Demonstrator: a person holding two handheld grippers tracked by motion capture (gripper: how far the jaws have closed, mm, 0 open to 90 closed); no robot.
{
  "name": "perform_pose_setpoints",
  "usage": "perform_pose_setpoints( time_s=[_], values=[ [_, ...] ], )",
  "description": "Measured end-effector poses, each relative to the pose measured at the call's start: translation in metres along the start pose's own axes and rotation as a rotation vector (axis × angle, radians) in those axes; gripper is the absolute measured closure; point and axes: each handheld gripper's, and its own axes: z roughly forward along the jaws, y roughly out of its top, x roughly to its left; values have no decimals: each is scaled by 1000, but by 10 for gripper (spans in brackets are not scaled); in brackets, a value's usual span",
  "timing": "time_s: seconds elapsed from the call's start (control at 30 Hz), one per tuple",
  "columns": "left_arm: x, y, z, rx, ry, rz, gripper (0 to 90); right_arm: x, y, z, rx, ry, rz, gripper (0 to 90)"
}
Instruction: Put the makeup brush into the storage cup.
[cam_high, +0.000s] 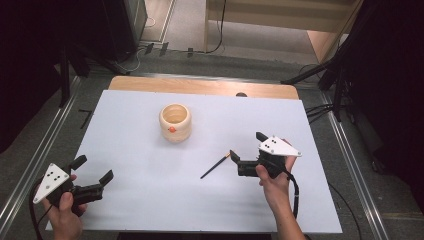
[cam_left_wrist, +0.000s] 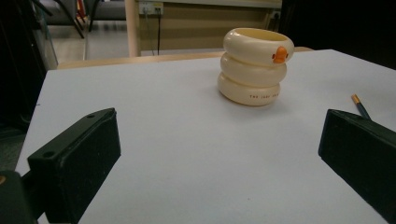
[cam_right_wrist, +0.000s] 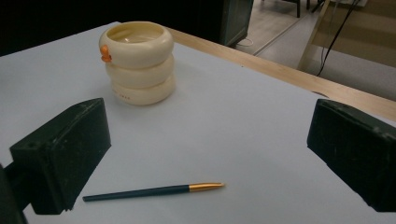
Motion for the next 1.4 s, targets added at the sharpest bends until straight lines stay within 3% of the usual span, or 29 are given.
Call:
perform_pose_setpoints(
  time_s=[0.67,0.9,1.3,1.4],
  values=[
    [0,0,0,0,-2,-2,0,8,18,27,62,10,-32,0],
    [0,0,0,-1,-3,-4,0,9,22,36,118,-11,-34,9],
    [1,0,0,-3,-5,-6,0,11,27,50,216,-3,-47,11],
    [1,0,0,-3,-4,-6,0,11,28,54,262,-1,-49,16]
  ],
)
